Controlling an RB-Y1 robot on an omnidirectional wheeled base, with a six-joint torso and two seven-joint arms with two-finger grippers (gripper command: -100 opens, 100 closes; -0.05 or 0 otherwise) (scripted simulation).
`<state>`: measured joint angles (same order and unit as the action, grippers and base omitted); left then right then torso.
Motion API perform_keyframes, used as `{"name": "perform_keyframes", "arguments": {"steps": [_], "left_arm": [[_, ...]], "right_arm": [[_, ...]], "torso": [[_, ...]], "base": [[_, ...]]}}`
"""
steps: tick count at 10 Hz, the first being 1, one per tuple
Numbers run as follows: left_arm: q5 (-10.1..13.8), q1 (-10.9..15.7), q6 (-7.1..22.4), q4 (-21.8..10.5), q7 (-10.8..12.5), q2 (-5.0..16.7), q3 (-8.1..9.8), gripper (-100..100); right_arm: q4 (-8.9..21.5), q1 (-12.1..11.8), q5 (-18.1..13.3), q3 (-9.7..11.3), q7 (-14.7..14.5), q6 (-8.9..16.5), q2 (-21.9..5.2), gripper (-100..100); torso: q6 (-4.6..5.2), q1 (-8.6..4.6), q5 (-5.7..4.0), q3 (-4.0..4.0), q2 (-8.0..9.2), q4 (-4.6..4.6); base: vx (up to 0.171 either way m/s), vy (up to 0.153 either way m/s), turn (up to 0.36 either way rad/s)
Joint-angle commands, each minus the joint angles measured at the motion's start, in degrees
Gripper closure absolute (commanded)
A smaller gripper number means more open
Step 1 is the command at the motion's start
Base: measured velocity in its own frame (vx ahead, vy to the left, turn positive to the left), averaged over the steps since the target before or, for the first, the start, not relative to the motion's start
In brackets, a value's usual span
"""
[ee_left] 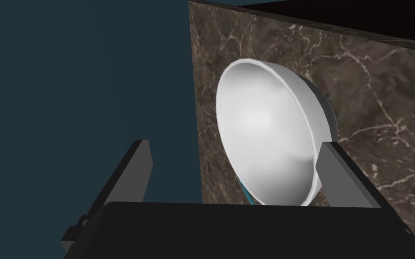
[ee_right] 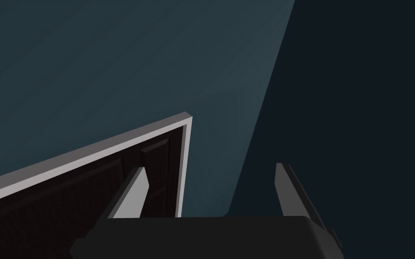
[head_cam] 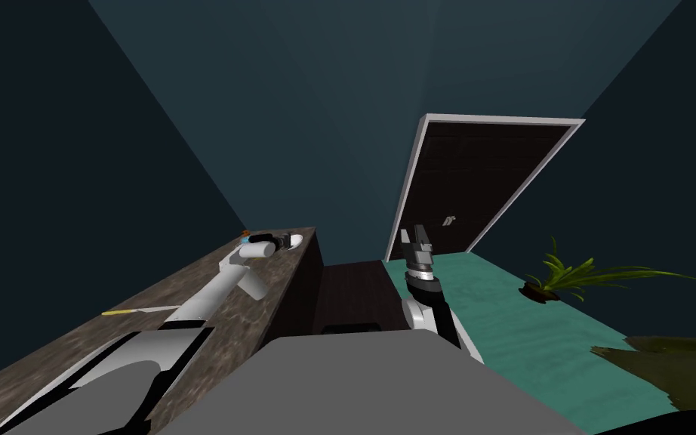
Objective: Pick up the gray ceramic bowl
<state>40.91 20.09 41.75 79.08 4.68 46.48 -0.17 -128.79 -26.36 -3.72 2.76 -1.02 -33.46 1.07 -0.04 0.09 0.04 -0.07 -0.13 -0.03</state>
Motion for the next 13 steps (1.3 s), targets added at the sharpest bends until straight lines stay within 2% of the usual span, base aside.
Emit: {"name": "perform_keyframes", "arguments": {"steps": [1, 2, 3, 4, 5, 6, 7, 8, 12, 13], "left_arm": [[1.1, 2.0, 2.9, -2.9, 0.2, 1.2, -1.17, -100], [1.1, 2.0, 3.2, -3.8, 0.2, 1.2, -1.17, -100], [1.8, 3.3, 5.6, -5.7, 0.5, 2.3, -1.98, -100], [1.8, 3.3, 5.8, -6.3, 0.5, 2.3, -1.98, -100], [2.6, 4.4, 8.3, -8.4, 0.9, 3.3, -2.76, -100], [2.6, 4.4, 8.3, -8.6, 0.9, 3.3, -2.76, -100], [3.3, 5.5, 10.6, -10.8, 1.2, 4.2, -3.51, -100], [3.3, 5.5, 10.6, -10.8, 1.2, 4.2, -3.51, -100], [5.5, 8.4, 17.9, -17.8, 2.2, 6.9, -6.11, -100], [5.5, 8.4, 17.9, -17.9, 2.2, 6.9, -6.11, -100]], "right_arm": [[0.0, 0.0, 0.0, 0.0, 0.0, 0.0, 0.0, 0], [0.0, 0.0, 0.0, 0.0, 0.0, 0.0, 0.0, 0], [0.0, 0.0, 0.0, 0.0, 0.0, 0.0, 0.0, 0], [0.0, 0.0, 0.0, 0.0, 0.0, 0.0, 0.0, 0], [0.0, 0.0, 0.0, 0.0, 0.0, 0.0, 0.0, 0], [0.0, 0.0, 0.0, 0.0, 0.0, 0.0, 0.0, 0], [0.0, 0.0, 0.0, 0.0, 0.0, 0.0, 0.0, 0], [0.0, 0.0, 0.0, 0.0, 0.0, 0.0, 0.0, 0], [0.0, 0.0, 0.0, 0.0, 0.0, 0.0, 0.0, 0], [0.0, 0.0, 0.0, 0.0, 0.0, 0.0, 0.0, 0]], "torso": [[0.00, 0.00, 0.00, 0.00, 0.00, 0.00], [0.03, -0.01, -0.01, -0.01, -0.02, 0.00], [0.00, -0.01, 0.00, -0.01, -0.01, 0.00], [0.02, -0.01, -0.01, -0.01, -0.02, 0.00], [0.00, -0.02, -0.01, 0.00, -0.01, 0.00], [0.01, -0.02, -0.01, -0.01, -0.01, 0.00], [0.01, -0.02, -0.01, -0.01, -0.02, 0.00], [0.00, -0.01, -0.01, -0.02, -0.05, 0.00], [0.00, 0.04, 0.00, -0.06, -0.11, -0.02], [0.00, 0.04, 0.02, -0.09, -0.15, -0.04]], "base": [[0.028, 0.020, -0.076], [0.024, 0.021, -0.038], [0.029, 0.019, -0.072], [0.023, 0.018, -0.033], [0.027, 0.019, -0.061], [0.027, 0.019, -0.041], [0.039, 0.023, -0.053], [0.032, 0.021, -0.042], [0.049, 0.030, -0.079], [0.035, 0.018, -0.015]]}}
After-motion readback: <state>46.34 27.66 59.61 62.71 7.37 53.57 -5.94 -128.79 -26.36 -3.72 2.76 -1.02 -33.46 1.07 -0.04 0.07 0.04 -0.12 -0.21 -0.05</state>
